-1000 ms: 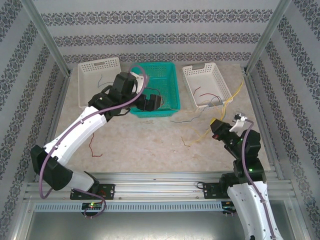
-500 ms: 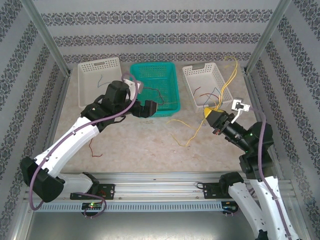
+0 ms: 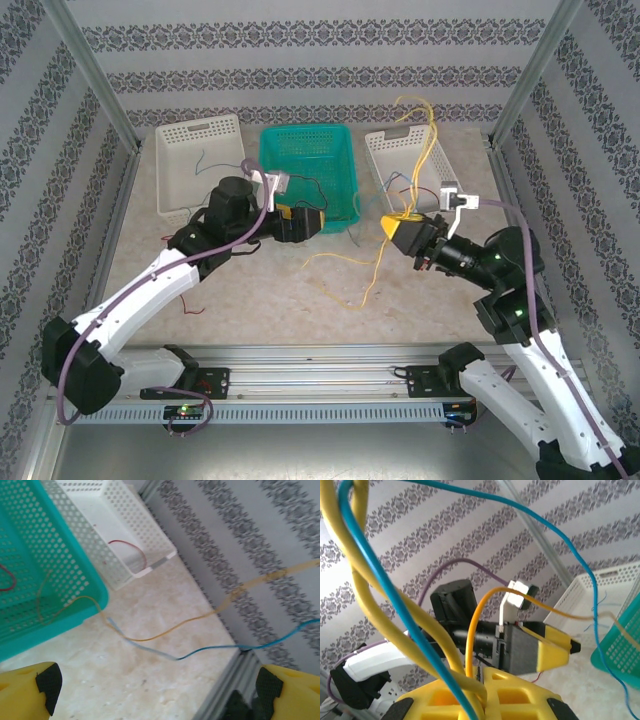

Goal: Untangle the cables

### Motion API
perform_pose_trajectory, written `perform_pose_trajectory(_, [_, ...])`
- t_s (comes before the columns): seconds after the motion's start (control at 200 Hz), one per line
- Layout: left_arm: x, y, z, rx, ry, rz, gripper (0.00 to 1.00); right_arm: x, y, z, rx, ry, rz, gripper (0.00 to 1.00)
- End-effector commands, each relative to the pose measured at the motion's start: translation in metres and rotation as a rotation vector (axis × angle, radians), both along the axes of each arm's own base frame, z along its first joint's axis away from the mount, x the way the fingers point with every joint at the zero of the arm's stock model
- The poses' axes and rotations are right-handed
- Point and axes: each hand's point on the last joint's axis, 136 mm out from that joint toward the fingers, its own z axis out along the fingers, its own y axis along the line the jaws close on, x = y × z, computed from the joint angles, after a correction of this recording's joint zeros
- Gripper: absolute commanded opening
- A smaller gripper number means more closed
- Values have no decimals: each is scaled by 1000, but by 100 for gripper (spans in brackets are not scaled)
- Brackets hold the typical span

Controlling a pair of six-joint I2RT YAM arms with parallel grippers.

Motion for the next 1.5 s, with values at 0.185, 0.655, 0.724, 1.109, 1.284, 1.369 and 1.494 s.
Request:
perform_pose_trajectory(0.185, [-24, -16, 60, -389, -42, -100, 100, -21, 33, -15, -24, -60, 194, 0])
perform_pose_trajectory(0.655, [-28, -37, 46, -448, -56, -254, 100, -45, 46, -16, -6, -81, 350, 0])
perform_pose_trajectory(0.724, [-25, -41, 43, -458, -42, -262, 100, -49, 48, -17, -9, -87, 367, 0])
perform_pose_trajectory(1.109, [-18, -41, 52, -559, -18, -250, 100, -42, 58, -58, -74, -13, 377, 0])
perform_pose_trajectory(1.284, [-19, -42, 42, -627, 27, -263, 100, -35, 60, -77, -93, 17, 356, 0])
perform_pose_trajectory(1.369, [-19, -43, 35, -673, 60, -272, 100, -32, 61, -83, -100, 23, 350, 0])
perform_pose_trajectory(1.494, [-19, -45, 32, -712, 87, -294, 100, -26, 62, -89, -123, 26, 325, 0])
